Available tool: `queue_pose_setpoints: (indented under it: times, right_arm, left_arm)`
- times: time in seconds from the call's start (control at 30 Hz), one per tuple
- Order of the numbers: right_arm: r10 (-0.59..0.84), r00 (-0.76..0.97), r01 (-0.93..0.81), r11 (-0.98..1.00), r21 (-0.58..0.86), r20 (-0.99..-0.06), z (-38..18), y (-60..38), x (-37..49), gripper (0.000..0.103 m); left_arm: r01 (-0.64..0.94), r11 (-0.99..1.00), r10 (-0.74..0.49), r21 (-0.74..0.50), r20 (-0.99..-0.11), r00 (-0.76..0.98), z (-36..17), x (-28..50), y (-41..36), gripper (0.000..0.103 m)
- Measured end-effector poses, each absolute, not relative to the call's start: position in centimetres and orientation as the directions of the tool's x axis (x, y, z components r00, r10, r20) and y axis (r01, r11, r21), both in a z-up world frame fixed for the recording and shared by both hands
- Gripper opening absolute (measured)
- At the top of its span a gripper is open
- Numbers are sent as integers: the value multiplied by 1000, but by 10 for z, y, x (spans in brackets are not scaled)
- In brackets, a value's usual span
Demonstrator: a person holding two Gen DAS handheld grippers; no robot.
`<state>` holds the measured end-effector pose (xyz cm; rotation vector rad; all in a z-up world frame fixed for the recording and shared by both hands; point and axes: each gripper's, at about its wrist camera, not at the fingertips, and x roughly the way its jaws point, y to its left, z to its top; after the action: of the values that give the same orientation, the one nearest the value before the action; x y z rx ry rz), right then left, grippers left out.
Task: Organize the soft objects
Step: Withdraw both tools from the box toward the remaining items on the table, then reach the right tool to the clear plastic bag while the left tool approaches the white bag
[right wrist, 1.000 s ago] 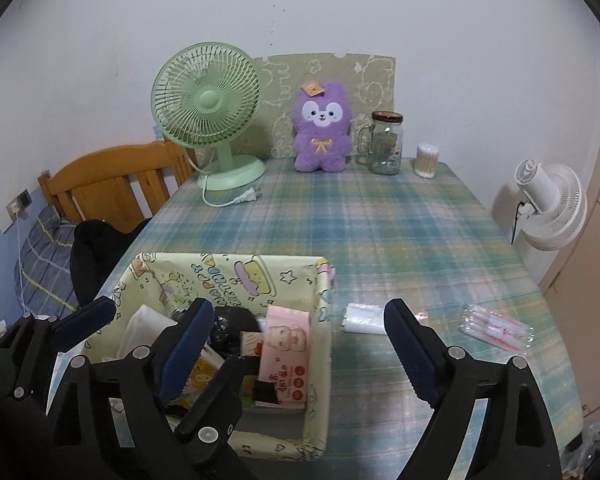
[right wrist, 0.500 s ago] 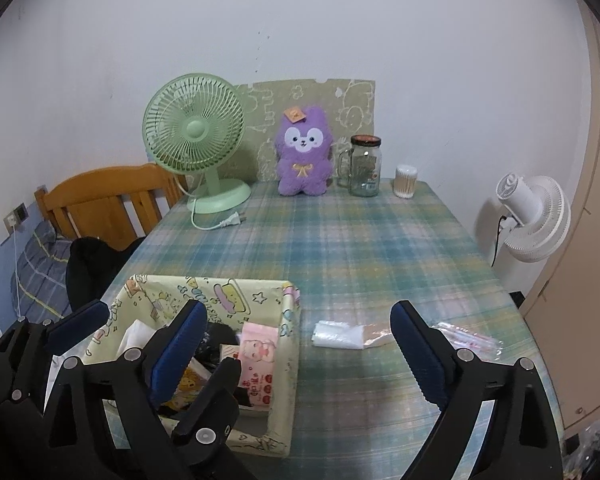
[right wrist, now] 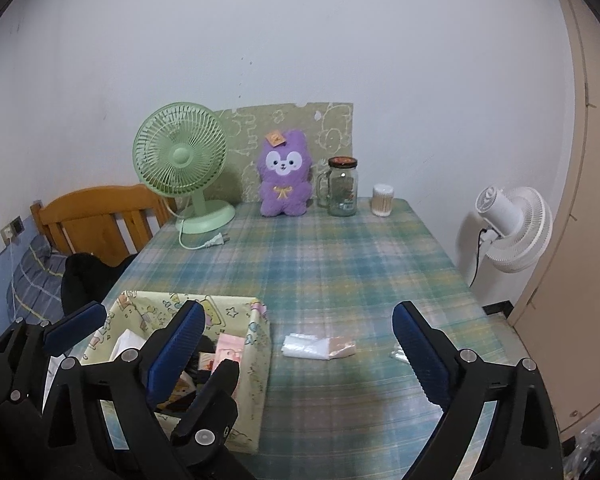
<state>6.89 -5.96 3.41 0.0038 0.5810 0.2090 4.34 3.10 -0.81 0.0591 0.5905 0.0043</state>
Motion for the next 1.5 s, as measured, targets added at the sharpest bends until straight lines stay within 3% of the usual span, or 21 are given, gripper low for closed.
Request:
queue_pose_setpoints:
  times: [0.73,1.5]
  right_arm:
    - [148,848,-131,989,69,-509,42,-121,62,99]
    - [125,812,-84,992,99,-570,-3,-169,83,99]
  left_arm:
    - [56,997,-22,47,-539,842,-2,42,-26,101]
    - [77,997,-67,-8,-588,806,-46,70,-69,101]
